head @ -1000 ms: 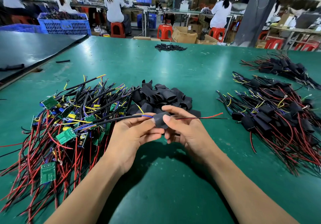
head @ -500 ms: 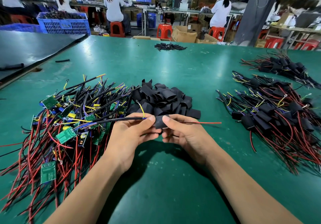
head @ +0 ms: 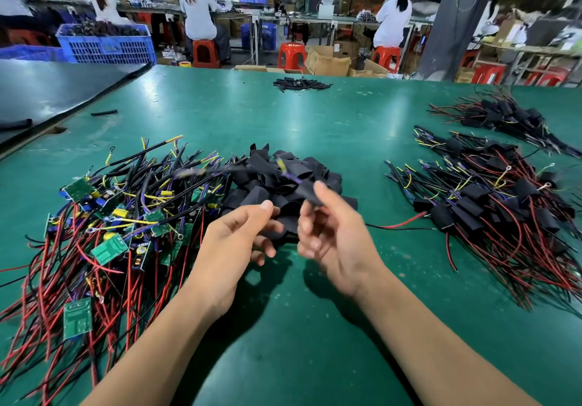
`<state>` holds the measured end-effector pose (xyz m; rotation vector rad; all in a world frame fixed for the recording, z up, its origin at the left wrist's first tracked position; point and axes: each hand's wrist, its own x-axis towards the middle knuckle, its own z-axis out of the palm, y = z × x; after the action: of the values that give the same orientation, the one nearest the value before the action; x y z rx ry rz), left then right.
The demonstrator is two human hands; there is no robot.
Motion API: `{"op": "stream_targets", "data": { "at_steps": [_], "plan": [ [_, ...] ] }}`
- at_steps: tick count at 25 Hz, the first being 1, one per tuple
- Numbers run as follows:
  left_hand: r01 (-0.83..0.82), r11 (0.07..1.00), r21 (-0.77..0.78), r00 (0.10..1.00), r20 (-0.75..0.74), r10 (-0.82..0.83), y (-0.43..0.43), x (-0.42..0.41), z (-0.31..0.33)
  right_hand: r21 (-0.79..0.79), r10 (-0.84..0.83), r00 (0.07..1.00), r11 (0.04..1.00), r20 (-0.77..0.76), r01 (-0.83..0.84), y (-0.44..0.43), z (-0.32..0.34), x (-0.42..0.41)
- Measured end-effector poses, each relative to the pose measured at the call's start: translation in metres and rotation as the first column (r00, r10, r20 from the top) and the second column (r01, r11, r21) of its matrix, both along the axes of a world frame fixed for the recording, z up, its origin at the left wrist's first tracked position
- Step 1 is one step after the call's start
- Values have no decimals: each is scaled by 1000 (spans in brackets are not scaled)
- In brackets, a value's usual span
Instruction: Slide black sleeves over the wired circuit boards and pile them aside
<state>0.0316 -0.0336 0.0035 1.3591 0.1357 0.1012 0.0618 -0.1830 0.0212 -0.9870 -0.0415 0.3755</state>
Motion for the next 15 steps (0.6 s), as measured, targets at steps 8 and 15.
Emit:
{"op": "stream_targets", "data": {
  "at_steps": [8, 15],
  "plan": [
    [12, 978, 210, 1000, -3, -12, -2, -2, -5, 493, -357, 841, 689, -406, 531, -46, 3, 19],
    [-4, 971, 238, 1000, -10, 7, -1, -1, -5, 250, -553, 724, 695, -413, 674, -52, -6, 28]
  ]
}}
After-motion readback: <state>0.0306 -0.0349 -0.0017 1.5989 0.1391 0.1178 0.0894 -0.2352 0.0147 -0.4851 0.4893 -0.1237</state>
